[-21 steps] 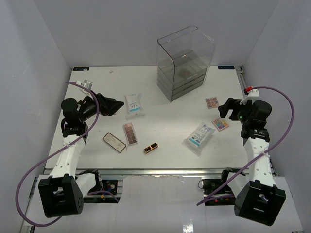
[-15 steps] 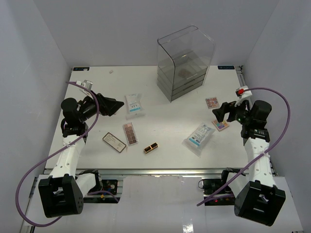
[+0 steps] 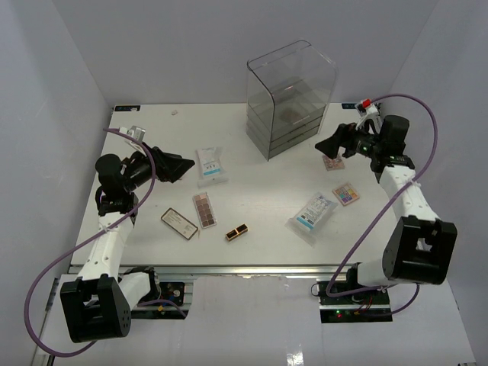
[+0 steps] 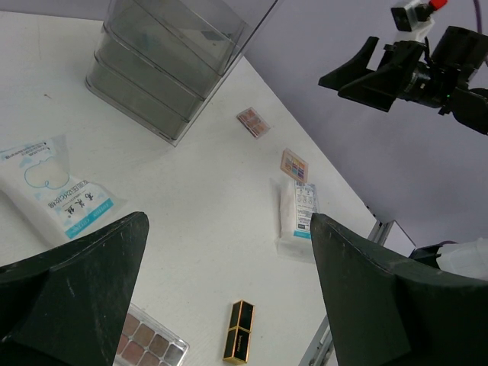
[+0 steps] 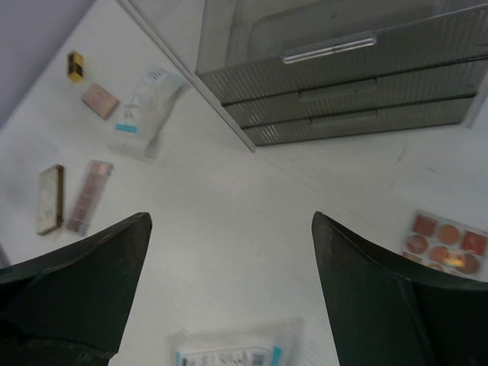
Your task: Organize the makeup
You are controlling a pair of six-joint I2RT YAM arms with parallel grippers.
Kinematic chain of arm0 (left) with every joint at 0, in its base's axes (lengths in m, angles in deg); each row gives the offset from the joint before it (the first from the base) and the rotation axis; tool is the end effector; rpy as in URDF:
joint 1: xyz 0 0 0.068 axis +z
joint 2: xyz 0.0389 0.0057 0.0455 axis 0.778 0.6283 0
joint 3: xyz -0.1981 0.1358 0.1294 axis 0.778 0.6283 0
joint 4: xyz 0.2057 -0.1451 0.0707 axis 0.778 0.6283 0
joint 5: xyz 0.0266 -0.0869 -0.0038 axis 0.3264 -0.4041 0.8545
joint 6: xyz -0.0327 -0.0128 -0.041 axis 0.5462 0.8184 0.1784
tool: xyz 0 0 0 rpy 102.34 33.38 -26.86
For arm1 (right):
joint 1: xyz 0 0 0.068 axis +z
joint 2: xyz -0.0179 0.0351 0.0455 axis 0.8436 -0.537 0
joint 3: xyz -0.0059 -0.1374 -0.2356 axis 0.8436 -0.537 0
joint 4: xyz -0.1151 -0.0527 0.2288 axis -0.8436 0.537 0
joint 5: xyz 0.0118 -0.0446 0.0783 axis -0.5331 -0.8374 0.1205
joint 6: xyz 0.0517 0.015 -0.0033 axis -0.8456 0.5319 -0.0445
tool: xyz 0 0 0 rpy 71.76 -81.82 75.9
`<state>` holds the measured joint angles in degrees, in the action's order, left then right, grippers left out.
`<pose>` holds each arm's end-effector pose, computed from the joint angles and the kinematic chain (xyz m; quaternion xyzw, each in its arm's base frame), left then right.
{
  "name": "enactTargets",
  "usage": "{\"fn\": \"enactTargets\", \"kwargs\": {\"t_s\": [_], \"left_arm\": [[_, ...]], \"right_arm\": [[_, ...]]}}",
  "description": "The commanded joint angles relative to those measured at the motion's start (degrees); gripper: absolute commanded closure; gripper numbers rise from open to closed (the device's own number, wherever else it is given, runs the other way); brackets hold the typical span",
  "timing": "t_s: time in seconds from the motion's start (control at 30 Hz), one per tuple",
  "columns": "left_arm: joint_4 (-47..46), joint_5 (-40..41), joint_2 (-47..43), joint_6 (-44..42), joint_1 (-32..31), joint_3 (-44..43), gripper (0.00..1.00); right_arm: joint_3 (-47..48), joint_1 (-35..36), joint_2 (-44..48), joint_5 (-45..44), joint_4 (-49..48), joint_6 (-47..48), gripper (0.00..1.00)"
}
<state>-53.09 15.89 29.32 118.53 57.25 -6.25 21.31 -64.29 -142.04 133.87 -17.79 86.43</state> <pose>0.2299 -0.0041 0.3071 0.0868 0.7064 -0.4595 0.5314 0.3134 -0.0112 0.3134 -0.1635 0.7684 0.3038 0.5391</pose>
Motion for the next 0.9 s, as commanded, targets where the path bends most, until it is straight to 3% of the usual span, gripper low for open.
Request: {"fn": "enactTargets", "kwargs": {"t_s": [0.0,0.1,0.3,0.43,0.87], "left_arm": [[0.1,-0.1,-1.2,-1.5,-0.1,0.1,0.02],[0.4,0.0,-0.7,-1.6,-0.2,0.1,0.02],[0.8,0.0,-0.1,-2.0,-0.2,-0.2,0.02],[1.1,0.3,0.3,-2.3,-0.2,-0.3,0.02],[2.8,0.8,1.7,-3.7,-0.2,-0.9,0.02]], "right_arm": [[1.3,2.5,-7.2,-2.0,-16.7,-23.9,0.12],[2.1,3.8,-12.9,-1.9,-25.8,-31.9,0.18],[7.5,5.4,-22.9,-3.3,-35.1,-39.4,0.29],[11.5,5.5,-28.8,-3.0,-38.7,-43.0,0.38],[18.9,5.5,-41.0,-3.7,-47.6,-52.4,0.50]]}}
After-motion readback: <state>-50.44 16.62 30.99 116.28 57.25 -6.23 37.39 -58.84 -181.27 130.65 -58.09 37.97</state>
